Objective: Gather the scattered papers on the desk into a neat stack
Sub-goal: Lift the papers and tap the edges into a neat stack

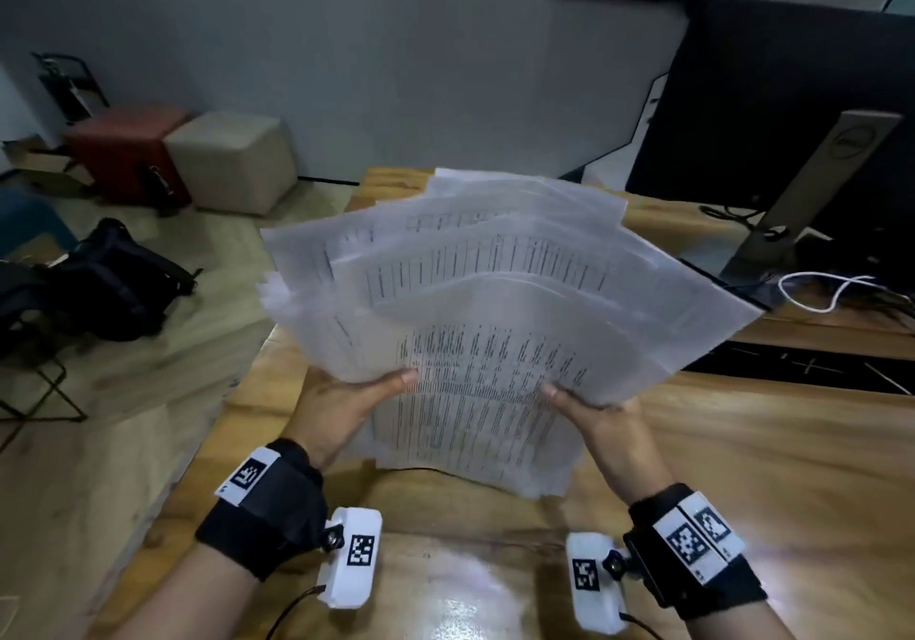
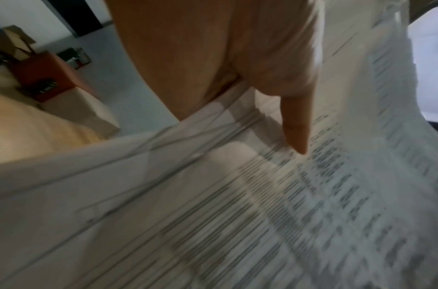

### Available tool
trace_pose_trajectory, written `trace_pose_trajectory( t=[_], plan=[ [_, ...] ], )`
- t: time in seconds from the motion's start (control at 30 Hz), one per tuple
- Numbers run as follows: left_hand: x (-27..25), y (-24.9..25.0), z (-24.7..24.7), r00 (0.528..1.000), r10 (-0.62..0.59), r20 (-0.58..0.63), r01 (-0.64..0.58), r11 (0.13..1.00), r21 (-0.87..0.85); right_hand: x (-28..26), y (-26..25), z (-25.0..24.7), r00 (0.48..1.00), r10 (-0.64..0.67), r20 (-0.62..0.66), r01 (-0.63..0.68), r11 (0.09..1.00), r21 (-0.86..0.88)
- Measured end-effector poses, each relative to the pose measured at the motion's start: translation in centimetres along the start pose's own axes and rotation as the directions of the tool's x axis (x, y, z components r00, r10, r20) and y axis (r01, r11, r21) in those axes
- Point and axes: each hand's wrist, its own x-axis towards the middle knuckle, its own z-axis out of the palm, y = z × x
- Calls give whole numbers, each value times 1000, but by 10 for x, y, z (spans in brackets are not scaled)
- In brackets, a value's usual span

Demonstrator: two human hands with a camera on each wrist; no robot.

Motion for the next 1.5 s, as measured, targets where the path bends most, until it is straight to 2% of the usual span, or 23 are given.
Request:
trace_pose_trajectory(
  t=[0.13,0.27,0.37,0.57,0.77,0.93,1.0,1.07,1.13,1.2,1.27,1.37,1.5],
  plan=[
    [5,21,-3,989,145,16,-145,989,-3,0,-22,-3,994,-105,-7,105,993,44],
    [4,30,-7,988,149,34,-147,987,-60,-2,-30,-2,987,-160,11,159,984,78],
    [1,31,-5,979,198,54,-198,980,-9,-3,-32,3,986,-167,25,165,984,73],
    [1,42,-2,972,228,64,-222,972,-80,-5,-39,2,974,-227,-8,226,969,96],
    [-4,45,1,956,277,92,-276,961,-27,-9,-42,5,966,-260,-11,260,962,82],
    [0,38,-10,972,223,76,-217,973,-78,-3,-33,-8,987,-157,-17,158,980,119],
    [0,26,-18,982,156,106,-149,986,-73,-3,-22,-19,997,-64,53,55,987,152],
    [-1,13,-24,984,46,174,-33,997,-74,-4,-12,-24,982,42,186,-69,988,141],
    [-2,0,-23,971,-69,228,72,997,-9,-7,-4,-20,948,148,282,-161,987,24],
    [-5,-4,-15,963,-137,234,131,991,40,-8,-1,-12,932,204,298,-200,979,-45],
    [-6,-5,-10,969,-125,213,117,992,48,-9,-2,-5,948,197,251,-188,980,-59],
    [-6,9,-6,987,-26,161,18,999,50,-9,-13,-1,980,131,152,-125,991,-45],
    [-3,42,-3,988,83,129,-92,994,66,-9,-38,-2,996,-9,92,11,1000,-15]
  ],
)
